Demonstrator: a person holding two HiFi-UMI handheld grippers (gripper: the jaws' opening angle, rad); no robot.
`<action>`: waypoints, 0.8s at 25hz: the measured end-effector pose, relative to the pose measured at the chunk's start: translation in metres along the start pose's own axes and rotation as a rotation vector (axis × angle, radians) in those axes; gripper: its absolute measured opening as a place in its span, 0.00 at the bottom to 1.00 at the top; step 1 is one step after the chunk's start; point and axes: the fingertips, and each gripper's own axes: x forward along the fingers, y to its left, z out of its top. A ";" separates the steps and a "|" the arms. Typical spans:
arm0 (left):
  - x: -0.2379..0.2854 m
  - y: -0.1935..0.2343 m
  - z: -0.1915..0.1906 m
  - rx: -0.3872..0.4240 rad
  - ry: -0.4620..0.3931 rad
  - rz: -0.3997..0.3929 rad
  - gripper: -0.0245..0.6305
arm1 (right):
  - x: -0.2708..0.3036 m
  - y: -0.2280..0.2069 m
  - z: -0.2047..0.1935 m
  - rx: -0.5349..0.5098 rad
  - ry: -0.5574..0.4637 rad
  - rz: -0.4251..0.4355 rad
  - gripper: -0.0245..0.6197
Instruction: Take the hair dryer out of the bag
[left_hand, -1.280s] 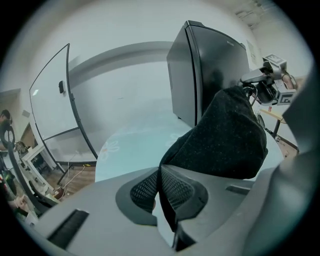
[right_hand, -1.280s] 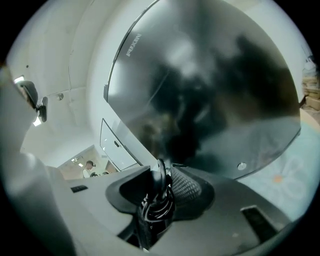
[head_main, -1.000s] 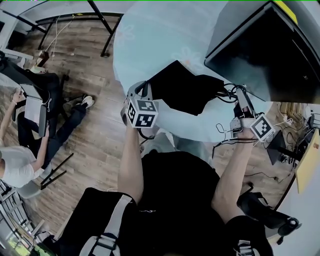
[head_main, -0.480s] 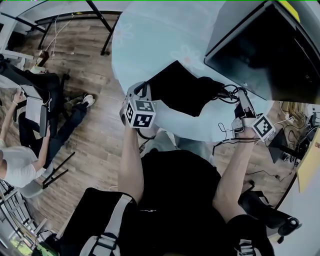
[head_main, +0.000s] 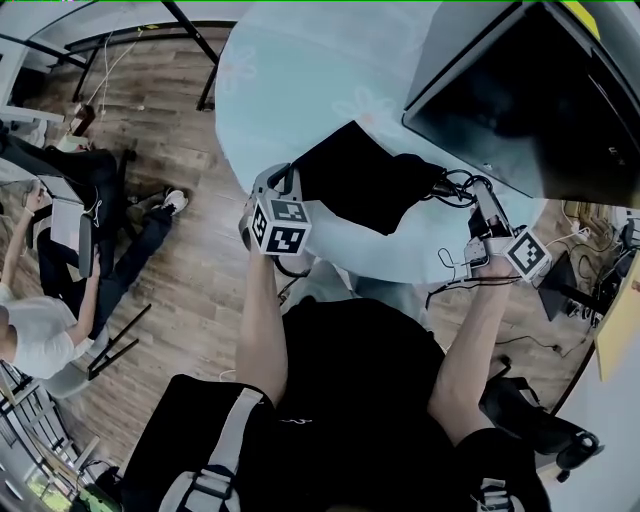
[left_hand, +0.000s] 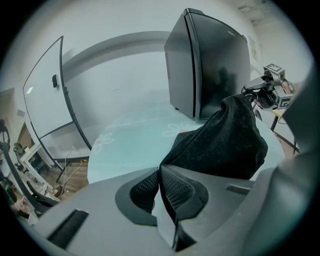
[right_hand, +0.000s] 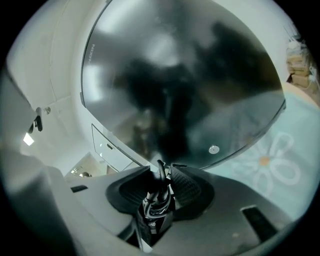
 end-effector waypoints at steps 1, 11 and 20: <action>0.001 -0.003 0.000 0.007 0.003 0.000 0.07 | 0.001 0.002 0.001 -0.013 0.002 0.000 0.25; 0.008 -0.027 0.019 0.057 -0.013 -0.023 0.07 | 0.014 0.026 -0.001 -0.107 0.064 0.005 0.25; 0.008 -0.012 0.018 0.001 -0.017 0.062 0.07 | 0.010 0.103 0.026 -0.281 0.025 0.105 0.25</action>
